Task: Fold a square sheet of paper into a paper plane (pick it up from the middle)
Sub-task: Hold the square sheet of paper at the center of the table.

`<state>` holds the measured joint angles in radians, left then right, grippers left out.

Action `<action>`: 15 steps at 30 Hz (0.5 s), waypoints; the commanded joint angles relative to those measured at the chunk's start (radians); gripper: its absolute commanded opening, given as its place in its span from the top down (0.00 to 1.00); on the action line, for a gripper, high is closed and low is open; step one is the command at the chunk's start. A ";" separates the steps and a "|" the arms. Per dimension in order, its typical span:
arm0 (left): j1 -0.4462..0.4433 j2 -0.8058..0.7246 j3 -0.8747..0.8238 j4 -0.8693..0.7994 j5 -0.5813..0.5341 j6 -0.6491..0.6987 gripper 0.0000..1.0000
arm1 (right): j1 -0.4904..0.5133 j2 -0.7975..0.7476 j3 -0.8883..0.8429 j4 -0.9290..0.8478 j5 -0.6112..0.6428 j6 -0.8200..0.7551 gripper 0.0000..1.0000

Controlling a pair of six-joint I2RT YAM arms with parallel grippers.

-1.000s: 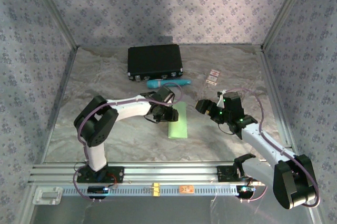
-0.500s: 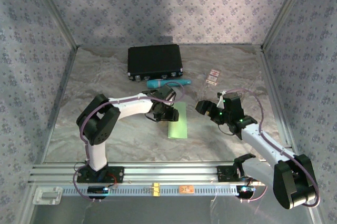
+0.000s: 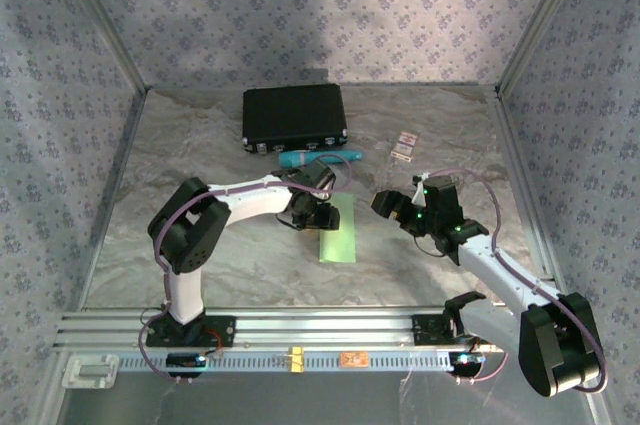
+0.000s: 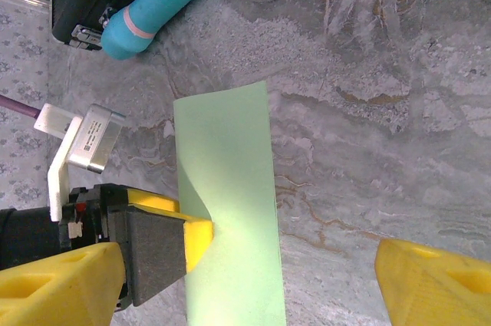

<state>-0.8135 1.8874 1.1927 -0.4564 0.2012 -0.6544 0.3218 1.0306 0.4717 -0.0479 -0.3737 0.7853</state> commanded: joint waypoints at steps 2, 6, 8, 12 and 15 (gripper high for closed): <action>-0.007 0.082 -0.016 0.006 0.002 0.014 0.45 | 0.006 0.002 -0.009 -0.009 0.015 -0.014 0.13; -0.008 0.085 -0.017 0.007 0.003 0.014 0.45 | 0.006 0.001 -0.008 -0.008 0.013 -0.017 0.13; -0.009 0.087 -0.017 0.005 0.000 0.014 0.45 | 0.006 0.003 -0.009 -0.003 0.009 -0.017 0.13; -0.010 0.090 -0.016 0.005 0.000 0.014 0.45 | 0.005 0.017 -0.008 0.026 -0.025 -0.014 0.24; -0.012 0.092 -0.013 0.004 0.000 0.016 0.45 | 0.008 0.053 0.001 0.050 -0.070 -0.019 0.38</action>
<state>-0.8135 1.8938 1.1984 -0.4637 0.2005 -0.6548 0.3237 1.0592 0.4717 -0.0254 -0.3962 0.7719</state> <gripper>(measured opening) 0.551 0.643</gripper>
